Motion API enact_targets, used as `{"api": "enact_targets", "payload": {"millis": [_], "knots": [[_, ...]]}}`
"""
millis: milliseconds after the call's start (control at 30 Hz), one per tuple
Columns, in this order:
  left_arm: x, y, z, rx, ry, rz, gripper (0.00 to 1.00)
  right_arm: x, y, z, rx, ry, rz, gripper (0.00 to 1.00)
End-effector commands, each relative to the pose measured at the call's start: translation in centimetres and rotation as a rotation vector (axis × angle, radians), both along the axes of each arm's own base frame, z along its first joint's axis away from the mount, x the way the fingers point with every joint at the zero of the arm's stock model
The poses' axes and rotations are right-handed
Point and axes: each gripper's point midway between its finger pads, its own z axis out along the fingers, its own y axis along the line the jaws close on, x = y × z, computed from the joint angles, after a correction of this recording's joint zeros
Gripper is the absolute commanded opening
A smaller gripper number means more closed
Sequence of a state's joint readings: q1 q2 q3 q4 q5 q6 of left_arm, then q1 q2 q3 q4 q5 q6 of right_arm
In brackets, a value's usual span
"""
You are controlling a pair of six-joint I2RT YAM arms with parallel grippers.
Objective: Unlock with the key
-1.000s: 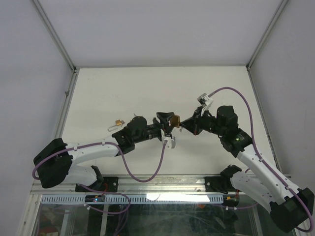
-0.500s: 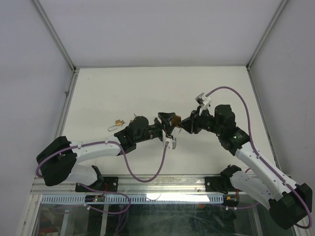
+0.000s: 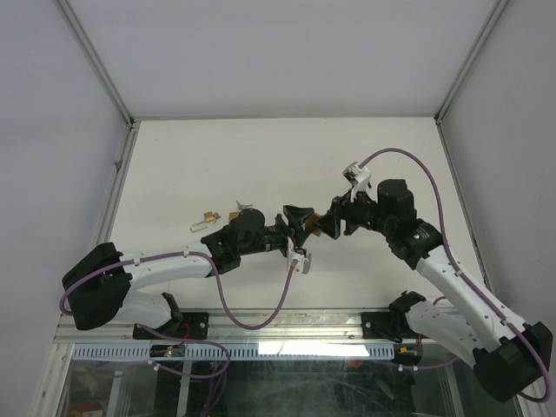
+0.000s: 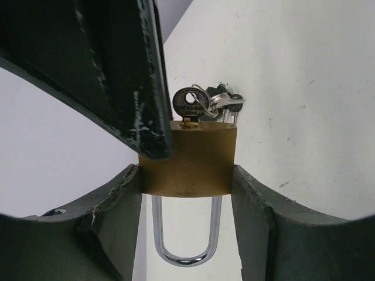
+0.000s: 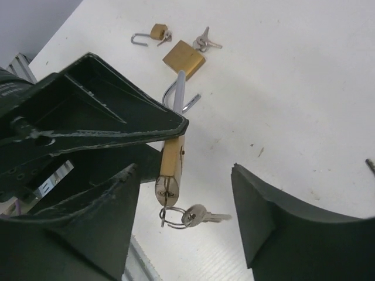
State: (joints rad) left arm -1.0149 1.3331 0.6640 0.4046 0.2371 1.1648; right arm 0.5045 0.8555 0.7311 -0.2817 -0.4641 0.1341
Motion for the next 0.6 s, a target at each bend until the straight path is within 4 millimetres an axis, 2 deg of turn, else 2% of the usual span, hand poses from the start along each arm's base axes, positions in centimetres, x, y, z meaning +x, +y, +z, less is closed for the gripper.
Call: {"api": "enact_targets", "payload": {"millis": [0,100,200,233,300,433,500,567], "knots": [[0.1,-0.5,8.5,-0.19,-0.14,-0.015,0.0,0.6,1.3,1.7,0.049,-0.011,0.035,0.64],[0.2,-0.4,8.4,-0.185,-0.136,-0.009,0.0,0.5,1.8,1.5,0.087,0.003,0.039,0.64],[0.2,-0.6,8.5,-0.189,-0.138,-0.016,0.0,0.8,2.3,1.8,0.132,-0.005,0.025,0.45],[0.1,-0.6,8.6,-0.191,-0.14,-0.019,0.0,0.7,2.5,1.9,0.139,-0.002,0.031,0.42],[0.2,-0.7,8.6,-0.192,-0.145,-0.018,0.0,0.5,2.9,1.5,0.13,0.016,0.044,0.41],[0.5,-0.7,8.6,-0.188,-0.159,-0.007,0.0,0.1,3.1,0.7,0.113,0.04,0.053,0.46],[0.5,-0.6,8.6,-0.186,-0.16,-0.005,0.0,-0.1,3.1,0.4,0.104,0.048,0.054,0.45],[0.6,-0.6,8.6,-0.187,-0.162,-0.003,0.0,-0.3,3.1,0.0,0.095,0.062,0.057,0.3]]}}
